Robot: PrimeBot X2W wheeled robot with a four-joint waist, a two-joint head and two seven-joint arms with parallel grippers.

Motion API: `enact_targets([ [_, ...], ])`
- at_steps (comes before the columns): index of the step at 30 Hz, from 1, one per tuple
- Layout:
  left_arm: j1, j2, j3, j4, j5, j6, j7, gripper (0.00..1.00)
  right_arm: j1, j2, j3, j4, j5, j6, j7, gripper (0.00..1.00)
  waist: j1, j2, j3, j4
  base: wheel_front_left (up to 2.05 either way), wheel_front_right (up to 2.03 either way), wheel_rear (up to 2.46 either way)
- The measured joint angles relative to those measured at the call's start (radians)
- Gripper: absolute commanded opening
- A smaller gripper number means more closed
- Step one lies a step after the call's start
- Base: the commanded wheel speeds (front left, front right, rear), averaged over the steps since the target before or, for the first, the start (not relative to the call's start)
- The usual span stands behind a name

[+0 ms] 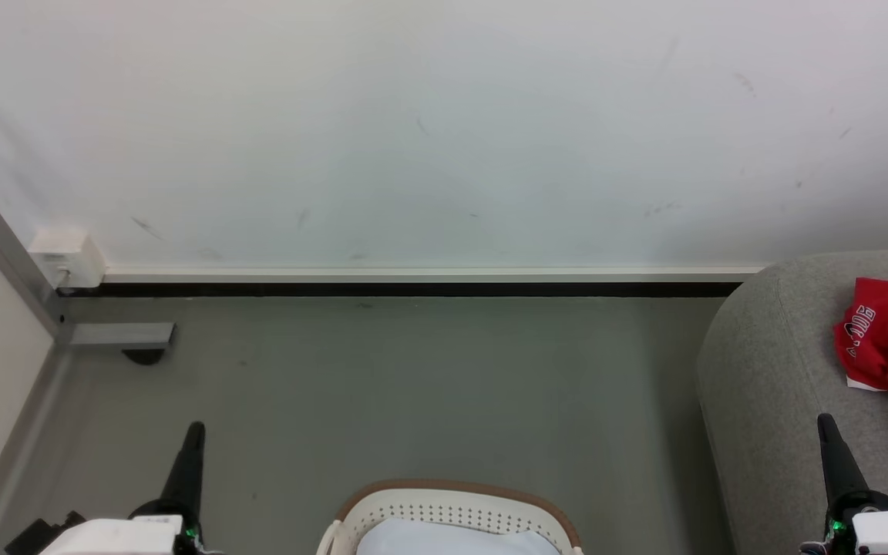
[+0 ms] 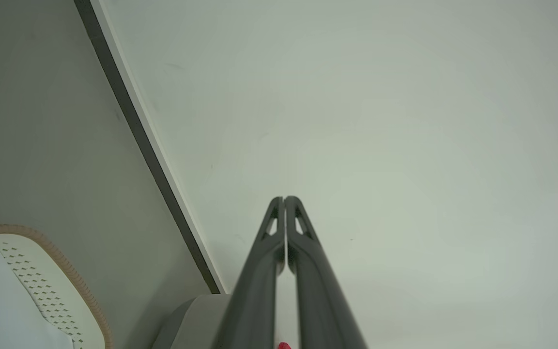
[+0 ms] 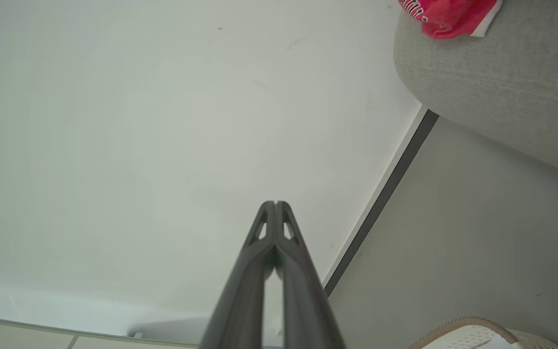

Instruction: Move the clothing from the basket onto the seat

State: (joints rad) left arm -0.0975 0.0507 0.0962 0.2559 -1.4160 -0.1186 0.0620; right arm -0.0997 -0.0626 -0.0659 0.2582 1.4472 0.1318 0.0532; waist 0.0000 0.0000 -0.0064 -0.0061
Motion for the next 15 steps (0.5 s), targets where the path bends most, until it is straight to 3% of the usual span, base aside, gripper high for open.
enact_targets([
  [15, -0.007, -0.001, 0.011, -0.002, -0.111, -0.005, 0.031, 0.0, -0.002, 0.002, -0.021, -0.003, 0.097, 0.0, 0.03, 0.0, 0.0, 0.0, 0.004, 0.003, 0.0, 0.0, 0.0],
])
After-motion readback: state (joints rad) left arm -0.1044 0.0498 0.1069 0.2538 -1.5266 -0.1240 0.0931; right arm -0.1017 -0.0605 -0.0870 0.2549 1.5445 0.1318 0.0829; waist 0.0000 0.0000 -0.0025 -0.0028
